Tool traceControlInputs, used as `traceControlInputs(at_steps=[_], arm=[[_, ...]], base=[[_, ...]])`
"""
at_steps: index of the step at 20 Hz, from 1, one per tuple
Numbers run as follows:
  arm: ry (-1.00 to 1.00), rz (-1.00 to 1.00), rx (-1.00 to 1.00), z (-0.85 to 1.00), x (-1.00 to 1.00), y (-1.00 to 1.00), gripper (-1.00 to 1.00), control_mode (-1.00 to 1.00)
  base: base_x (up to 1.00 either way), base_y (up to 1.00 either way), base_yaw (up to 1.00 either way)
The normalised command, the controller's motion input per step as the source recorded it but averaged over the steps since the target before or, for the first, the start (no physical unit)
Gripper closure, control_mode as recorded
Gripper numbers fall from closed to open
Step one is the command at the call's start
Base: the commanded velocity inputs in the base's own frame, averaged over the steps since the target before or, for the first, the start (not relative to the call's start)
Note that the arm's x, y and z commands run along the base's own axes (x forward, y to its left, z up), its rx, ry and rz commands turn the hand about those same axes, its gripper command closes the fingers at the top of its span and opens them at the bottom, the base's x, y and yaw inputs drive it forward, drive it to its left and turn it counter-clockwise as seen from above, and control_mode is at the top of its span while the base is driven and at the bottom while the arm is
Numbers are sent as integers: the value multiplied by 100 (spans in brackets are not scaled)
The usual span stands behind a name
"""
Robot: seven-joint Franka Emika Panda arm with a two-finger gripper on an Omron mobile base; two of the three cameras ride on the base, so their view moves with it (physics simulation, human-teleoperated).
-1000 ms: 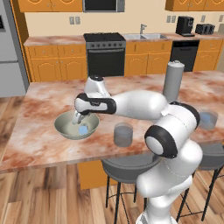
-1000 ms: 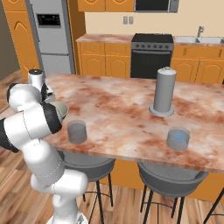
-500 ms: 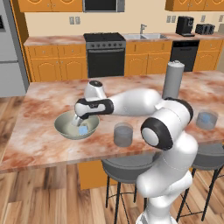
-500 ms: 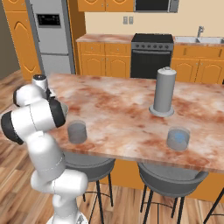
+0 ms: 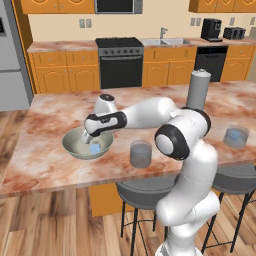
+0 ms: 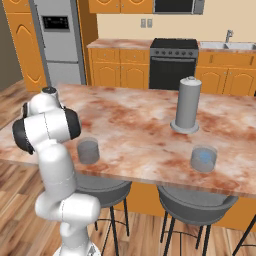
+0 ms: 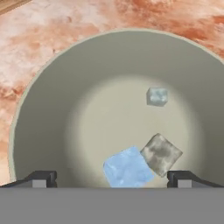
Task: There are four ice cubes in the ice bowl. Place two ice cubes in each glass of water.
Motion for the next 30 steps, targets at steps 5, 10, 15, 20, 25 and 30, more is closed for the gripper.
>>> traceControlInputs(at_steps=[5, 10, 15, 20, 25, 30], arm=[[0, 0, 0, -17, 28, 20, -100, -100], [0, 0, -2, -20, 13, 2, -100, -100], [0, 0, -1, -19, 17, 0, -100, -100], [0, 0, 0, -20, 29, 1, -100, -100], [0, 0, 0, -16, 29, 5, -100, -100], [-2, 0, 0, -9, 21, 18, -100, -100]], base=[[0, 0, 0], [0, 0, 0], [0, 0, 0], [0, 0, 0], [0, 0, 0], [0, 0, 0]])
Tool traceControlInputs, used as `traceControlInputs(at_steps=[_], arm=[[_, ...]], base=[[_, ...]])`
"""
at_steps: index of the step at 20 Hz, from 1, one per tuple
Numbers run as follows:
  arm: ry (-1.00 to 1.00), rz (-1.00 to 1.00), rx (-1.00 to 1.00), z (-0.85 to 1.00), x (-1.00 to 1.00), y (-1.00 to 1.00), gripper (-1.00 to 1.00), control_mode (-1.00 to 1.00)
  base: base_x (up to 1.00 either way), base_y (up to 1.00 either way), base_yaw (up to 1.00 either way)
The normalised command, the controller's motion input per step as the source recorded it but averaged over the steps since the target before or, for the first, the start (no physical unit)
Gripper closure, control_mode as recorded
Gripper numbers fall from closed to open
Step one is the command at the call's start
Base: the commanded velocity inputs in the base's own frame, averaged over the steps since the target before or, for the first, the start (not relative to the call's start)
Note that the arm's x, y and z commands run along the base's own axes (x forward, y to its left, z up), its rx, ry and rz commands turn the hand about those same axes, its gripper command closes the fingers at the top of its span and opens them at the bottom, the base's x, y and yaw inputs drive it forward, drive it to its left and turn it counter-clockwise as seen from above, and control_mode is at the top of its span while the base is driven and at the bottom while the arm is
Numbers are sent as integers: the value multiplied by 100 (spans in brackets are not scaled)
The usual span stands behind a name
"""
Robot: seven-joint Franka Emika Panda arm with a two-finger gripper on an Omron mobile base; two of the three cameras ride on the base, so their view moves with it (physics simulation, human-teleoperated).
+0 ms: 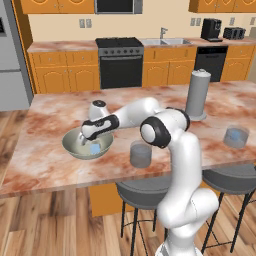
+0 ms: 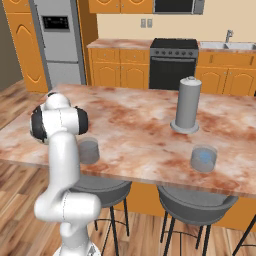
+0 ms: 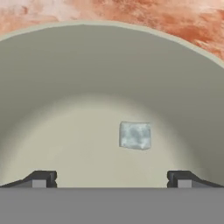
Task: There are four ice cubes in the ice bowl. Place two ice cubes in each glass of water.
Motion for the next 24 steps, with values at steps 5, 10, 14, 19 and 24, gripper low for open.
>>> traceControlInputs(at_steps=[5, 10, 14, 19, 24], arm=[[0, 0, 0, -11, 21, 15, -100, -100], [0, 0, 0, -12, 25, 2, -100, -100], [0, 0, 0, -12, 15, 0, -100, -100], [0, -1, 0, -16, 7, 0, -100, -100], [0, -1, -1, -19, 0, 0, 100, -100]], base=[[0, 0, 0], [0, 0, 0], [0, 0, 0], [0, 0, 0], [0, 0, 0]])
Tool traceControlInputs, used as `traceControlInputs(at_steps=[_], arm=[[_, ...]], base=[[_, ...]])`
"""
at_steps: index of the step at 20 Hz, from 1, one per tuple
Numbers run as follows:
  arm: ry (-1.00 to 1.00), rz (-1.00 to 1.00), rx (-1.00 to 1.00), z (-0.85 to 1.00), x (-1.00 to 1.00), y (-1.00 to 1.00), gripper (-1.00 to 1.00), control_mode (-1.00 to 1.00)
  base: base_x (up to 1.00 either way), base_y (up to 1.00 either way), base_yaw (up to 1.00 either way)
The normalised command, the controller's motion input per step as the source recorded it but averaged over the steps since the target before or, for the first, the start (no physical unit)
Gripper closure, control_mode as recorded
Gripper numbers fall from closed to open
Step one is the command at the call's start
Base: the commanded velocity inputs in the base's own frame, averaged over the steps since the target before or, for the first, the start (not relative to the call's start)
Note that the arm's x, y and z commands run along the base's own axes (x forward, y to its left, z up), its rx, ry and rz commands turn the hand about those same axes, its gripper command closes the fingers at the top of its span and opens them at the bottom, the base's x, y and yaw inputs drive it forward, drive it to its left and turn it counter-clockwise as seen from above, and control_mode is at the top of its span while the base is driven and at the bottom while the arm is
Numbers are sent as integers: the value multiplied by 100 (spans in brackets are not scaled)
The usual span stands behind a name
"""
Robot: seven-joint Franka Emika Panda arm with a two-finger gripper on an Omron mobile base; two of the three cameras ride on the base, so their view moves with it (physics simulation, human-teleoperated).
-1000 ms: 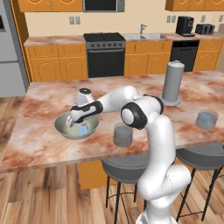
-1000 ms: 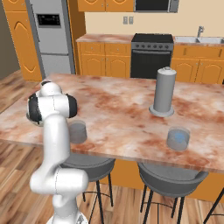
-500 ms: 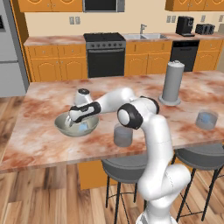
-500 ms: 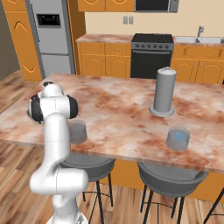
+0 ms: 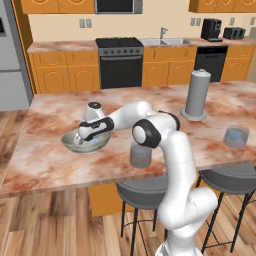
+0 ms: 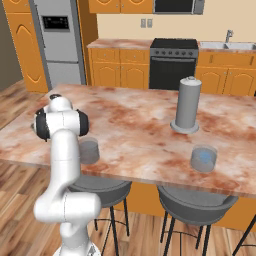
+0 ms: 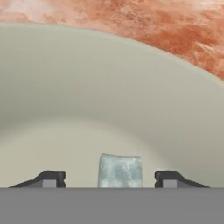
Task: There are four ice cubes in the ice bowl. Place two ice cubes in each glass of water.
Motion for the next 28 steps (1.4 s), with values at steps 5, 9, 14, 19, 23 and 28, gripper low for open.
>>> traceControlInputs(at_steps=[5, 9, 14, 19, 23, 28], arm=[[0, 0, 0, -28, 2, 0, 100, -100], [0, 0, 0, -36, 8, 0, 100, -100], [-4, 0, 0, -15, 1, 0, 100, -100], [-11, -4, 0, 10, -7, 0, 100, -100], [-9, -5, 0, 34, -12, -3, 100, -100], [-3, -15, 0, 67, -41, -51, 100, -100]], base=[[0, 0, 0], [0, 0, 0], [0, 0, 0], [0, 0, 0], [0, 0, 0], [0, 0, 0]])
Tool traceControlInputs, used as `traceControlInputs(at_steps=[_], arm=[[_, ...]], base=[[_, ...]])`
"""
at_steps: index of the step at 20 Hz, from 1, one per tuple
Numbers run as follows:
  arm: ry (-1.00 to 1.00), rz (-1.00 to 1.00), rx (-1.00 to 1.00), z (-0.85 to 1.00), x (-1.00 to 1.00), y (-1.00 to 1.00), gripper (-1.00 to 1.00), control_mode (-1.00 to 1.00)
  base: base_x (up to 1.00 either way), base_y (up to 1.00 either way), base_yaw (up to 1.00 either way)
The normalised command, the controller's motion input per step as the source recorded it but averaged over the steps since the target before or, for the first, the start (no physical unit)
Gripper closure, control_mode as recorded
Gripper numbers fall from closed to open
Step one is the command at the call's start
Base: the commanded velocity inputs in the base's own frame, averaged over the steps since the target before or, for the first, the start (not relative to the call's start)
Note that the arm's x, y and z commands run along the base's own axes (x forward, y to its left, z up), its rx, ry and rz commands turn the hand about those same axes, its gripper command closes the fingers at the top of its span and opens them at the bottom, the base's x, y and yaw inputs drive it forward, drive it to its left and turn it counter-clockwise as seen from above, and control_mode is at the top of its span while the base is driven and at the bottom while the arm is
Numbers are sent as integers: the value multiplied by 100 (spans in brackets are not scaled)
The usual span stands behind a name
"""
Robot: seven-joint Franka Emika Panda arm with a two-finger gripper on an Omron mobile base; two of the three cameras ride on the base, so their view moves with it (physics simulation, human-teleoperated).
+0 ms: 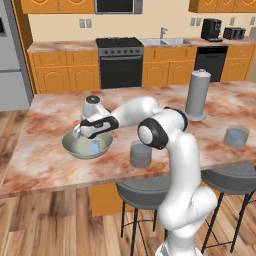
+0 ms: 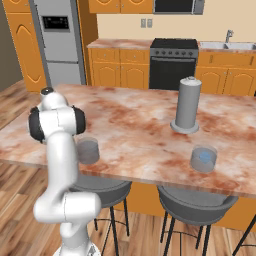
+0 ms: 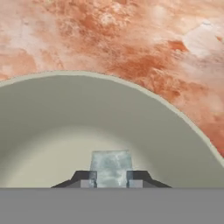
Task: There are four ice cubes in the ice bowl. Place two ice cubes in each glass of water.
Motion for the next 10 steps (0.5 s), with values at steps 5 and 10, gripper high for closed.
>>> traceControlInputs(at_steps=[5, 10], arm=[[0, -34, 0, 83, -44, -99, 100, -100], [-1, -40, -1, 96, -10, -100, 100, -100]], base=[[0, 0, 0], [0, 0, 0]])
